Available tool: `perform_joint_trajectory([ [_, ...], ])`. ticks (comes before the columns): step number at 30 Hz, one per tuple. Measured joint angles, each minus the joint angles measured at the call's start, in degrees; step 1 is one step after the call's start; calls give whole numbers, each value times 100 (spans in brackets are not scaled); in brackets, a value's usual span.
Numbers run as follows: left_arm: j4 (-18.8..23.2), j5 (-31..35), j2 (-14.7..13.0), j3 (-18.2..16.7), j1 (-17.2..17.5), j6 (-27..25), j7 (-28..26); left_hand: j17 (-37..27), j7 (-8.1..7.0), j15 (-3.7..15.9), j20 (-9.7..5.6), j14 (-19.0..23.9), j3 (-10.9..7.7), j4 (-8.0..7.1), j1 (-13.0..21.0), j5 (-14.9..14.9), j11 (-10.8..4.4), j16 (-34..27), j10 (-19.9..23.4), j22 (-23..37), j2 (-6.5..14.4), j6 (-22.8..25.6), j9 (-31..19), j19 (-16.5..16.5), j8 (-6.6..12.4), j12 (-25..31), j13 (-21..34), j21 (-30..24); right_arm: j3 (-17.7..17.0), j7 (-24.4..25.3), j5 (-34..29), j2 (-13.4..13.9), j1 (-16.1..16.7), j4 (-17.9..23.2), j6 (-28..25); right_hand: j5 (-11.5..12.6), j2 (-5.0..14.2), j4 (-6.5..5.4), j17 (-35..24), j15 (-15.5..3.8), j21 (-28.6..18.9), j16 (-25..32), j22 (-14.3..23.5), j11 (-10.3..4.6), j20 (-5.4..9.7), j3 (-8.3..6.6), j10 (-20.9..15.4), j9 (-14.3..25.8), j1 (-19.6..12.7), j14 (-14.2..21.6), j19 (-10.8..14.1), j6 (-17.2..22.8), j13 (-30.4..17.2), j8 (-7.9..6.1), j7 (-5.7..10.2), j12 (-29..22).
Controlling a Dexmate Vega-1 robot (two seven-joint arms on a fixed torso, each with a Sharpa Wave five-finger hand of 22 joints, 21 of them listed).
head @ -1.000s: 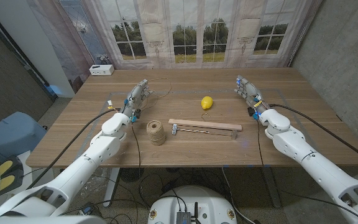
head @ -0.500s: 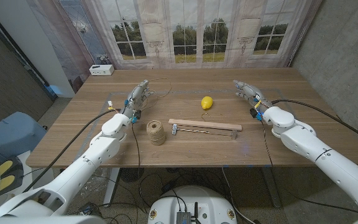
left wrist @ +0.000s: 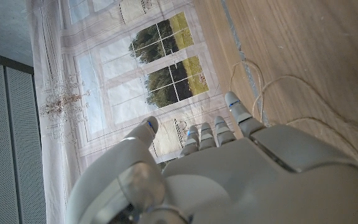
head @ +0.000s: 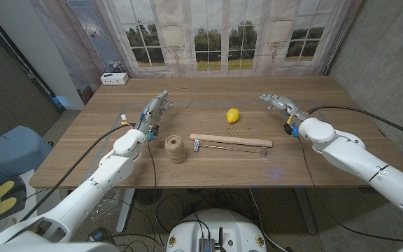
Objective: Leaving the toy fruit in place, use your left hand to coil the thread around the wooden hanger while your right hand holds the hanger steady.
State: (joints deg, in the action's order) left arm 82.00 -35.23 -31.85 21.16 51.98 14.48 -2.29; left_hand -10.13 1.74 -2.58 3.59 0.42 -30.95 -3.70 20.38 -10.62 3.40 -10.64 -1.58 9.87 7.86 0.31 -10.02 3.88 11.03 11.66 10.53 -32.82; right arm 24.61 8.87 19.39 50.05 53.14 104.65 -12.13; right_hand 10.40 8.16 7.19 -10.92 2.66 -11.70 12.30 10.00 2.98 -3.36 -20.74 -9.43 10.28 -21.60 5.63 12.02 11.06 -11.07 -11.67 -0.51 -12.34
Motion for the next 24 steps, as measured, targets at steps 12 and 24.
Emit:
perform_joint_trajectory([
  [12,216,-15,-108,-42,158,-29,-25,-1,-17,-30,52,31,0,0,0,0,30,0,30,15,0,44,1,-11,0,0,28,22,167,33,-586,472,51,827,-882,0,30,55,-1,-165,-49,44,20,-77,-53,-55,-220,27,-121,166,111,268,0,-22,61,-47],
  [24,350,-24,-171,-49,253,-39,6,-1,-31,-30,51,31,-17,16,-23,0,30,0,30,15,-23,92,1,-11,0,11,29,44,400,-85,-1172,792,14,1478,-1565,0,31,142,-1,-276,-88,84,28,-154,-106,-101,-441,27,-273,339,243,471,1,-66,62,-80],
])
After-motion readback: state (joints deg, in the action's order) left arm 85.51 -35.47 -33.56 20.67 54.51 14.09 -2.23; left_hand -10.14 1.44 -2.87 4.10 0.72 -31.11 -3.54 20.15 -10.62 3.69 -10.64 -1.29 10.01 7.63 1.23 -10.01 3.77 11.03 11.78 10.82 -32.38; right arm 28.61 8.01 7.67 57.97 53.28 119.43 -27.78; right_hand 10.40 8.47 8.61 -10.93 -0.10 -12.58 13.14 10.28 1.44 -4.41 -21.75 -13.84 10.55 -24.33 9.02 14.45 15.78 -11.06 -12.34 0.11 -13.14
